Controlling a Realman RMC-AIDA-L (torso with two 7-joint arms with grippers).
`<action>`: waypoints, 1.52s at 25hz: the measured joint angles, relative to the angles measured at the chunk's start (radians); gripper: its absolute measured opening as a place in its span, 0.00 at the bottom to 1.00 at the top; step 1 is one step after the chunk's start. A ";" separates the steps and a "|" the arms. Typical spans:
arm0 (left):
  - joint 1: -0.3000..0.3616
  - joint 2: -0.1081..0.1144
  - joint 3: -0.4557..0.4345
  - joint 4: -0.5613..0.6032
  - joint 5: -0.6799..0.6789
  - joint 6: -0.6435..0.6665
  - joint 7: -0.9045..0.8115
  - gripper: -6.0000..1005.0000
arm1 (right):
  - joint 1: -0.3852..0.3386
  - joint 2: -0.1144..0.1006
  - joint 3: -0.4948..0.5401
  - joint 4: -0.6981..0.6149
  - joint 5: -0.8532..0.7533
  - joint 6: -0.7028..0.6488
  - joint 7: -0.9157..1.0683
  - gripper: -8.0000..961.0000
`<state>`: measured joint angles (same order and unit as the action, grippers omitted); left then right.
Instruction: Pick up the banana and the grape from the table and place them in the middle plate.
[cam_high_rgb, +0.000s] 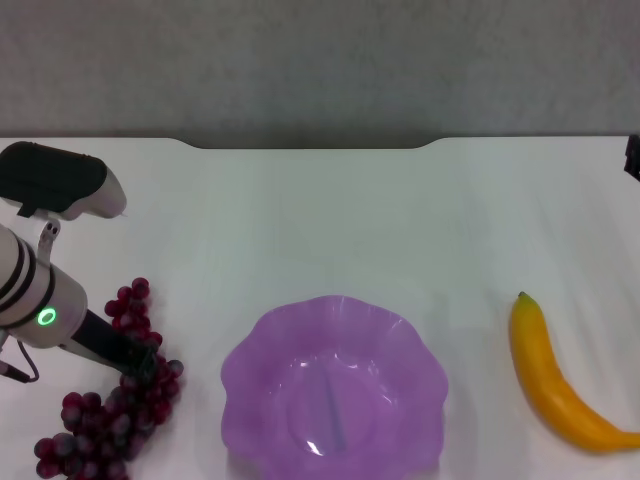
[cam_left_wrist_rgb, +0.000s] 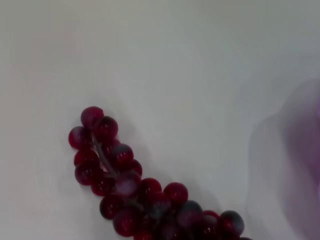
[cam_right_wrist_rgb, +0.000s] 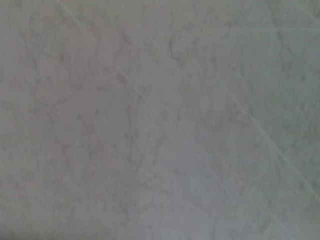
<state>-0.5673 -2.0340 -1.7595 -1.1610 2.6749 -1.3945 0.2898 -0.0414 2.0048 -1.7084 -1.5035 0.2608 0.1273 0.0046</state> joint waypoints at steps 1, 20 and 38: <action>0.000 0.000 0.000 0.000 0.000 0.002 0.000 0.36 | 0.000 0.000 0.000 0.000 0.000 0.000 0.000 0.79; 0.074 0.002 0.000 -0.114 0.002 0.057 0.044 0.09 | 0.000 -0.002 0.000 0.005 0.000 0.000 0.000 0.79; 0.252 0.002 -0.112 -0.692 -0.011 0.004 0.085 0.07 | -0.003 0.000 0.000 0.005 0.000 0.000 0.000 0.79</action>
<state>-0.3152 -2.0319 -1.8714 -1.8527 2.6638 -1.3907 0.3744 -0.0443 2.0049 -1.7089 -1.4988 0.2608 0.1275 0.0043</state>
